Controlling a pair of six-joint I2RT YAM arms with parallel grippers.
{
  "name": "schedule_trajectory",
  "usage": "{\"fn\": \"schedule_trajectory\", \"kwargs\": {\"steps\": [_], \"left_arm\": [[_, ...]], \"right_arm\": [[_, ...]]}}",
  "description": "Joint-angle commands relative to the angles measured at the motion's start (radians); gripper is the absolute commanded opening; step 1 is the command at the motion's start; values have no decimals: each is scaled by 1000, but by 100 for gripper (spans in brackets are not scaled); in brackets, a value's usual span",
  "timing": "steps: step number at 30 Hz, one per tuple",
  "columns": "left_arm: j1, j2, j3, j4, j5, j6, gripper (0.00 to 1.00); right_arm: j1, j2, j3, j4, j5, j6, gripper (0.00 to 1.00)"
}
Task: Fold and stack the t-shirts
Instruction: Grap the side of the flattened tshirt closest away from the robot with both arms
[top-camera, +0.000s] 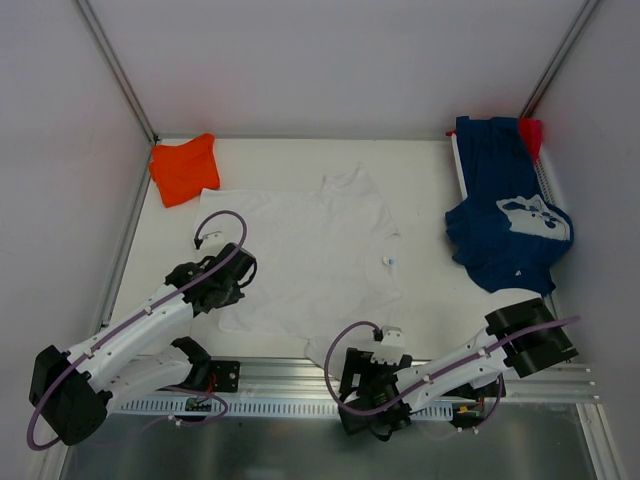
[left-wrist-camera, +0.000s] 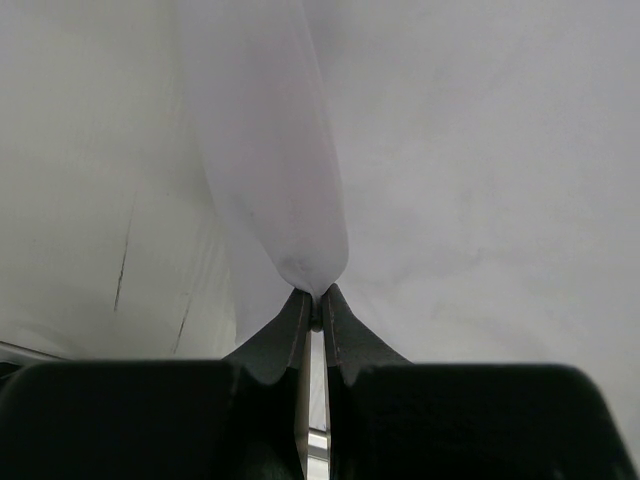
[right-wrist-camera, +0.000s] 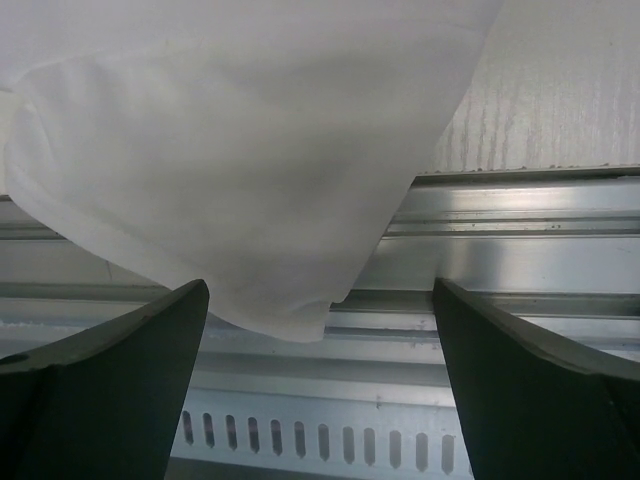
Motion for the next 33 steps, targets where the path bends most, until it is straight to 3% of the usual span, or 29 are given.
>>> {"fn": "schedule_trajectory", "kwargs": {"steps": [1,7,21,26,29,32,33], "left_arm": [[-12,-16,-7,-2,-13,8,0],[-13,-19,-7,-2,-15,8,0],[-18,-27,-9,-2,-18,6,0],[-19,-27,-9,-2,-17,5,0],[-21,-28,-10,-2,-18,6,0],[-21,-28,-10,-2,-21,5,0],[-21,-28,-10,-4,-20,3,0]], "right_arm": [[-47,13,-10,140,58,10,99],[-91,28,4,220,56,-105,90],[-160,73,70,281,29,-251,84],[-168,82,73,303,18,-271,73],[-170,82,69,304,13,-276,61],[-170,82,62,308,7,-274,44],[-170,84,61,306,7,-274,33]]}}
